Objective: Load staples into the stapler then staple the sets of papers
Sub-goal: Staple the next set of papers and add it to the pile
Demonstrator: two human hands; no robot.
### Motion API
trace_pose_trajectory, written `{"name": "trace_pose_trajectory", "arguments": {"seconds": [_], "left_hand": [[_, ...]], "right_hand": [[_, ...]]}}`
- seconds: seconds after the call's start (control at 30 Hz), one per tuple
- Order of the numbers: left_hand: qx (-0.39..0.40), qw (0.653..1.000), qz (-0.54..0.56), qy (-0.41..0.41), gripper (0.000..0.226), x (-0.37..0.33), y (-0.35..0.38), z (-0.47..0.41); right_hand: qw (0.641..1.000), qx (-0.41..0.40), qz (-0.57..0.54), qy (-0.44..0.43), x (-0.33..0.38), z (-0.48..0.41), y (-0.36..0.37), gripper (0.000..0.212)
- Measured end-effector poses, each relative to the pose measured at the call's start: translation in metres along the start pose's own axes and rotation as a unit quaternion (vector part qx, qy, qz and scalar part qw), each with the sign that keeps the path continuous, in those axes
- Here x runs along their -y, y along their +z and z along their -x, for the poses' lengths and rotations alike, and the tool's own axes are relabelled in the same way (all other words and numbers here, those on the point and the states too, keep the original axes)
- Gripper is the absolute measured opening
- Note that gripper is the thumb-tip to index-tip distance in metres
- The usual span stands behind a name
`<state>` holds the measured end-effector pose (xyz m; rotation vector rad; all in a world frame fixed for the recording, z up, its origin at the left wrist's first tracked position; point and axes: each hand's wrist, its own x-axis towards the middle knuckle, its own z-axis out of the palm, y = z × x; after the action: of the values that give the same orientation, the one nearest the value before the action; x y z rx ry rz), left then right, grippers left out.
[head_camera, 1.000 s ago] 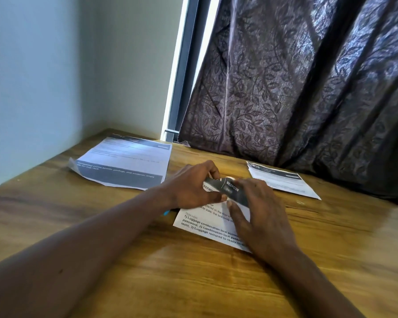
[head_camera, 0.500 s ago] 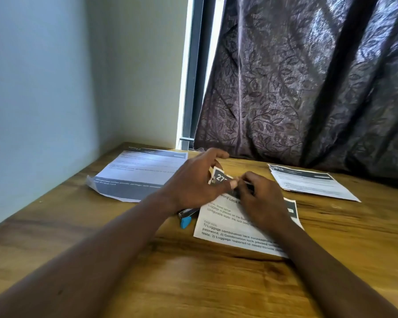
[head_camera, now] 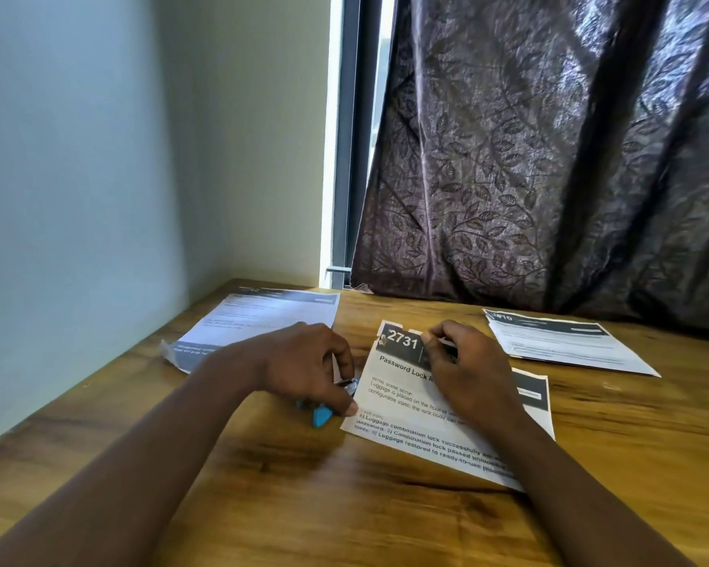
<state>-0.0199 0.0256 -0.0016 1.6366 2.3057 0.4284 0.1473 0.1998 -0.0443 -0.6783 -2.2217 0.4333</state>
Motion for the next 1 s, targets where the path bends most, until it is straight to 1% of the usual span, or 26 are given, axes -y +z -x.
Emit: {"name": "trace_pose_trajectory", "arguments": {"seconds": [0.07, 0.13, 0.2, 0.23, 0.27, 0.33, 0.4, 0.43, 0.5, 0.57, 0.6, 0.63, 0.73, 0.77, 0.83, 1.0], "left_hand": [[-0.02, 0.999, 0.026, 0.009, 0.032, 0.004, 0.0, 0.0], [-0.051, 0.995, 0.084, 0.014, 0.022, 0.008, -0.002, 0.0], [-0.098, 0.982, 0.16, 0.01, 0.019, 0.011, -0.004, 0.001], [-0.131, 0.97, 0.203, 0.004, 0.019, 0.013, -0.005, 0.001], [-0.166, 0.953, 0.253, -0.004, 0.019, 0.014, -0.006, -0.001], [-0.217, 0.902, 0.373, -0.025, 0.021, 0.016, -0.005, -0.003], [-0.233, 0.851, 0.469, -0.033, 0.024, 0.015, -0.001, -0.006], [-0.233, 0.836, 0.495, -0.03, 0.027, 0.013, 0.001, -0.007], [-0.221, 0.821, 0.527, -0.016, 0.037, 0.009, 0.005, -0.009], [-0.205, 0.813, 0.546, -0.003, 0.047, 0.005, 0.009, -0.011], [-0.199, 0.811, 0.55, 0.001, 0.046, 0.004, 0.01, -0.011], [-0.197, 0.811, 0.551, 0.004, 0.041, 0.004, 0.011, -0.012], [-0.199, 0.811, 0.55, 0.011, 0.015, 0.004, 0.013, -0.014], [-0.201, 0.814, 0.545, 0.013, 0.011, 0.004, 0.014, -0.014], [-0.202, 0.823, 0.53, 0.013, 0.013, 0.004, 0.014, -0.015], [-0.199, 0.834, 0.514, 0.006, 0.031, 0.004, 0.014, -0.014]], "right_hand": [[1.0, -0.001, -0.006, -0.009, 0.002, 0.002, -0.002, 0.023], [1.0, -0.002, -0.012, -0.018, 0.003, 0.003, -0.003, 0.023], [1.0, 0.002, -0.011, -0.028, 0.004, 0.004, -0.004, 0.019], [0.999, 0.005, -0.011, -0.034, 0.004, 0.004, -0.004, 0.017], [0.999, 0.008, -0.011, -0.039, 0.005, 0.004, -0.003, 0.015], [0.998, 0.017, -0.01, -0.051, 0.007, 0.005, -0.002, 0.014], [0.998, 0.023, -0.013, -0.065, 0.009, 0.006, -0.001, 0.017], [0.997, 0.025, -0.012, -0.072, 0.011, 0.007, 0.0, 0.019], [0.996, 0.032, -0.001, -0.088, 0.014, 0.008, 0.001, 0.022], [0.994, 0.036, 0.007, -0.1, 0.016, 0.009, 0.001, 0.019], [0.994, 0.036, 0.008, -0.103, 0.016, 0.009, 0.001, 0.018], [0.994, 0.036, 0.008, -0.104, 0.017, 0.009, 0.001, 0.016], [0.994, 0.039, 0.013, -0.105, 0.017, 0.01, 0.001, 0.016], [0.993, 0.039, 0.016, -0.106, 0.018, 0.01, 0.001, 0.016], [0.993, 0.039, 0.017, -0.106, 0.018, 0.01, 0.0, 0.017], [0.993, 0.037, 0.018, -0.109, 0.019, 0.01, -0.001, 0.019]]}}
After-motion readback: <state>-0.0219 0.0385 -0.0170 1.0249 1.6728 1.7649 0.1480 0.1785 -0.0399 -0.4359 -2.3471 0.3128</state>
